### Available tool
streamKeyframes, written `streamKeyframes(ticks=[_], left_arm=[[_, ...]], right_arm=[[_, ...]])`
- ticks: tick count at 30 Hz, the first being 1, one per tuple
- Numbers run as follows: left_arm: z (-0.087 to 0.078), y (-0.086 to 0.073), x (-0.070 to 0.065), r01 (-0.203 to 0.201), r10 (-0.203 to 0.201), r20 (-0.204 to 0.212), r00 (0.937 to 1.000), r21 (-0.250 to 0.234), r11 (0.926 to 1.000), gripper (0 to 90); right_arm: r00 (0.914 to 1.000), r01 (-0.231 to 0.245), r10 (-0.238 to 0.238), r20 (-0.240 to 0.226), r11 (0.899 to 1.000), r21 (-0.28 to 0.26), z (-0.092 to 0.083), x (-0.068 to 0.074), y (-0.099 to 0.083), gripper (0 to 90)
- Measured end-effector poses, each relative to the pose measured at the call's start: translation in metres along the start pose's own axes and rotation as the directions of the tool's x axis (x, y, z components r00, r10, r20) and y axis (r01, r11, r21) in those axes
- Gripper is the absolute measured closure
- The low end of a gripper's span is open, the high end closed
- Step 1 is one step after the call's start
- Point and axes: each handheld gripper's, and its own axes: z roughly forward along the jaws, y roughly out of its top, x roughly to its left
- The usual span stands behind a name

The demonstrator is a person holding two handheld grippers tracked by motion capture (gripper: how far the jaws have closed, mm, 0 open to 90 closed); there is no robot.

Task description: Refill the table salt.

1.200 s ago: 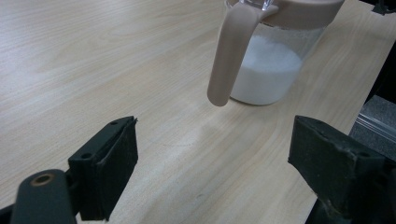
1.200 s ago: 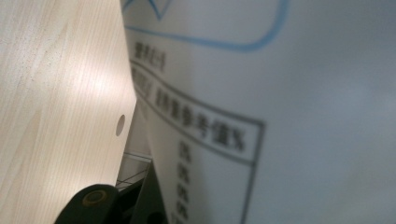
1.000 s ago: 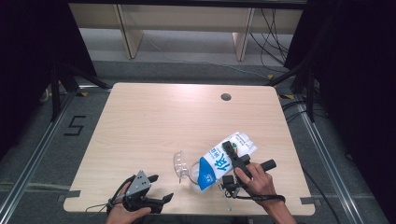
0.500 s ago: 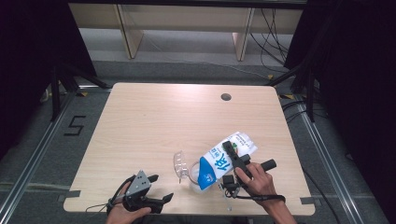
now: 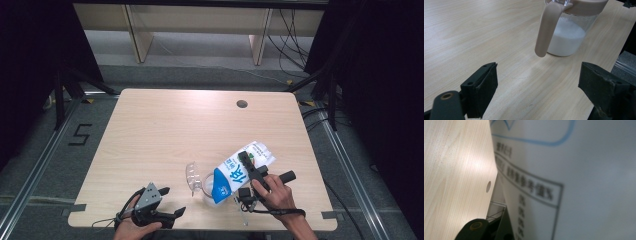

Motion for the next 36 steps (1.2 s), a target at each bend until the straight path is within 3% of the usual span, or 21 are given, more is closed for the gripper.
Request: streamKeyframes(ticks=[13, 15, 18, 20, 21, 25, 28, 30, 33, 34, 36], left_arm=[[0.0000, 0.0001, 0.0001, -0.004, 0.004, -0.002, 1.0000, 0.003, 1.0000, 15.1], [0.0000, 0.0002, 0.0001, -0.003, 0.003, -0.002, 1.0000, 0.003, 1.0000, 15.1], [0.0002, 0.0003, -0.0006, 0.001, -0.001, -0.007, 1.0000, 0.001, 1.0000, 15.1], [0.0001, 0.0003, -0.0006, 0.000, 0.000, -0.006, 1.0000, 0.001, 1.0000, 15.1], [0.0000, 0.0007, 0.0003, -0.017, 0.017, -0.004, 0.9998, 0.001, 0.9999, 15.1], [0.0000, 0.0008, 0.0005, -0.020, 0.020, -0.004, 0.9998, 0.001, 0.9998, 15.1], [0.0002, 0.0008, 0.0002, -0.017, 0.017, -0.002, 0.9999, -0.001, 0.9999, 15.1], [0.0000, 0.0007, 0.0001, -0.016, 0.016, -0.006, 0.9999, 0.001, 0.9999, 15.1], [0.0000, 0.0008, 0.0005, -0.020, 0.020, -0.003, 0.9998, 0.001, 0.9998, 15.1], [0.0001, 0.0007, 0.0003, -0.017, 0.017, -0.004, 0.9998, 0.001, 0.9998, 15.1], [0.0000, 0.0007, 0.0002, -0.016, 0.016, -0.006, 0.9999, 0.001, 0.9999, 15.1]], right_arm=[[1.0000, 0.005, -0.005, 0.003, 1.000, 0.003, 0.0000, 0.0013, -0.0006, 75.9], [0.9994, 0.034, -0.034, 0.008, 0.999, -0.004, 0.0001, -0.0010, 0.0000, 76.0], [1.0000, 0.009, -0.009, 0.002, 1.000, 0.004, -0.0003, 0.0010, -0.0002, 76.1], [0.9990, 0.043, -0.043, 0.009, 0.999, -0.005, -0.0001, -0.0015, 0.0003, 76.2], [0.9999, 0.015, -0.015, 0.001, 1.000, 0.004, -0.0003, 0.0008, -0.0001, 76.2], [0.9985, 0.055, -0.055, 0.006, 0.998, -0.004, 0.0000, -0.0025, 0.0009, 76.4], [0.9984, 0.055, -0.055, 0.015, 0.998, -0.009, 0.0001, -0.0019, 0.0007, 76.5], [0.9998, 0.018, -0.018, 0.006, 1.000, 0.005, -0.0005, 0.0011, 0.0003, 76.6], [0.9998, 0.019, -0.019, 0.006, 1.000, 0.004, -0.0004, 0.0008, 0.0002, 76.7], [0.9986, 0.051, -0.051, 0.015, 0.999, -0.006, 0.0000, -0.0018, 0.0006, 76.8], [0.9986, 0.052, -0.052, 0.000, 0.999, -0.004, 0.0001, -0.0023, 0.0008, 76.8]])
